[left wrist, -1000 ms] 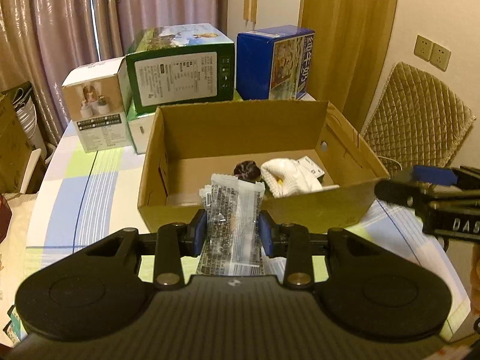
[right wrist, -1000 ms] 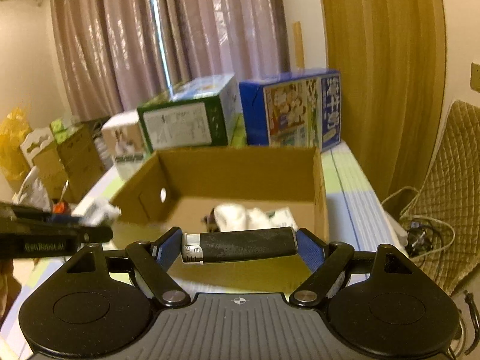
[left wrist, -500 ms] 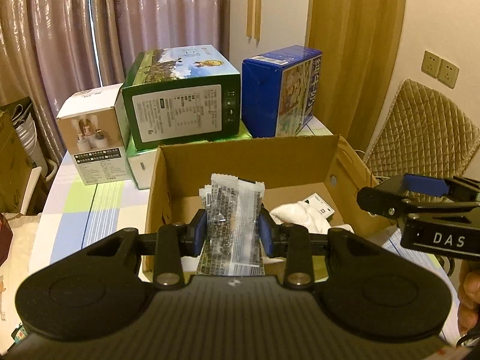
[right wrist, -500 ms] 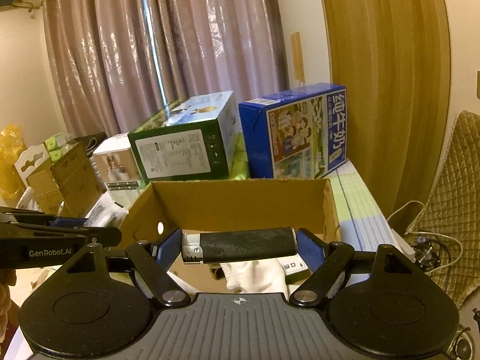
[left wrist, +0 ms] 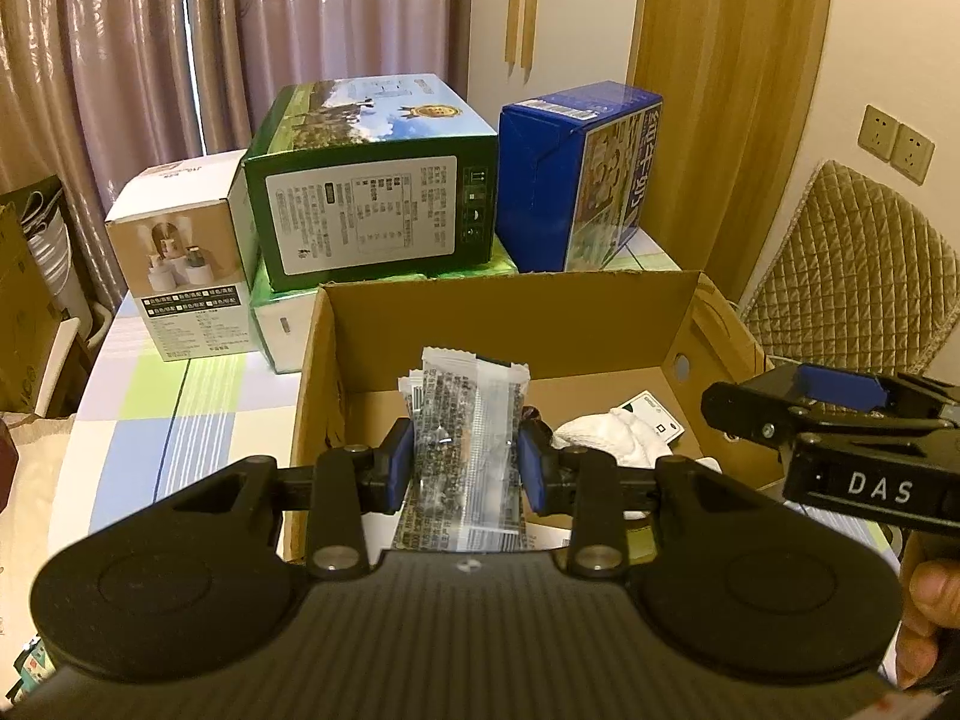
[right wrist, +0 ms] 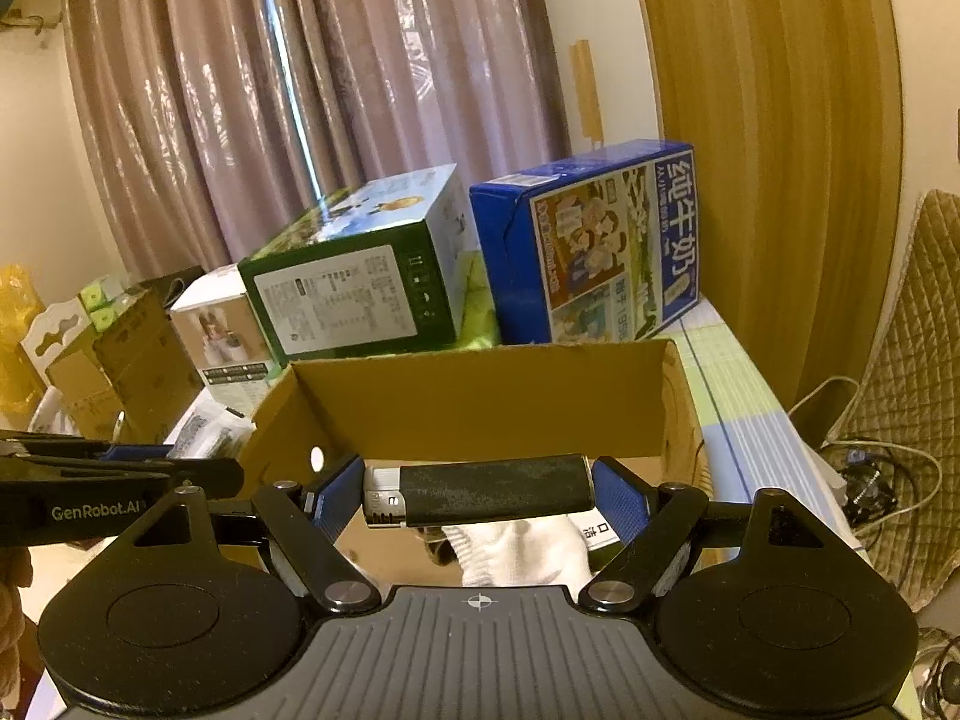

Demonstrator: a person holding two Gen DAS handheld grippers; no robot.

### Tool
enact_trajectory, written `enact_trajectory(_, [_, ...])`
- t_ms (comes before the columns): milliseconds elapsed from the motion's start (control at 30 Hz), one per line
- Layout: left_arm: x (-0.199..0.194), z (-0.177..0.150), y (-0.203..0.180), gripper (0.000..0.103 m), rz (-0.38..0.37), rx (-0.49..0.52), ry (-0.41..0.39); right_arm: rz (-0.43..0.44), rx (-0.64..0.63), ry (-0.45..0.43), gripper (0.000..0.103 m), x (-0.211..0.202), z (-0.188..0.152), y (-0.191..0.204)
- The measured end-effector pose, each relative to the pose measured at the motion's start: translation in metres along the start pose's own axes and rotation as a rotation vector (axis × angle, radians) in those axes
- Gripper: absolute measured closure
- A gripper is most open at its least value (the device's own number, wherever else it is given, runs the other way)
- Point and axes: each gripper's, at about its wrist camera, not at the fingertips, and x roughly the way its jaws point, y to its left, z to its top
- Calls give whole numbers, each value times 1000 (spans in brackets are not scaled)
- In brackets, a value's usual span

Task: Organize objects
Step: 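Open the left tool over the box while the right tool releases the lighter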

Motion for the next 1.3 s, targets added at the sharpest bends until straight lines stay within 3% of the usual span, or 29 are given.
enact_trajectory(400, [40, 8, 9, 72, -1, -28, 49, -38, 64, 21, 24, 30, 1, -18])
enact_trajectory(533, [50, 16, 8, 70, -15, -51, 19, -45, 83, 28, 24, 34, -1, -25])
enact_trajectory(567, [52, 18, 9, 65, -17, -59, 10, -46, 85, 28, 24, 34, -2, -26])
enact_trajectory(967, [52, 16, 15, 62, 11, -66, 23, -28, 107, 36, 24, 36, -3, -30])
enact_trajectory(1133, [47, 15, 19, 56, 4, -85, 20, -6, 125, 24, 24, 40, -3, -28])
enact_trajectory(1300, [47, 11, 21, 55, 6, -77, 27, 18, 165, -46, 9, 38, -3, -34])
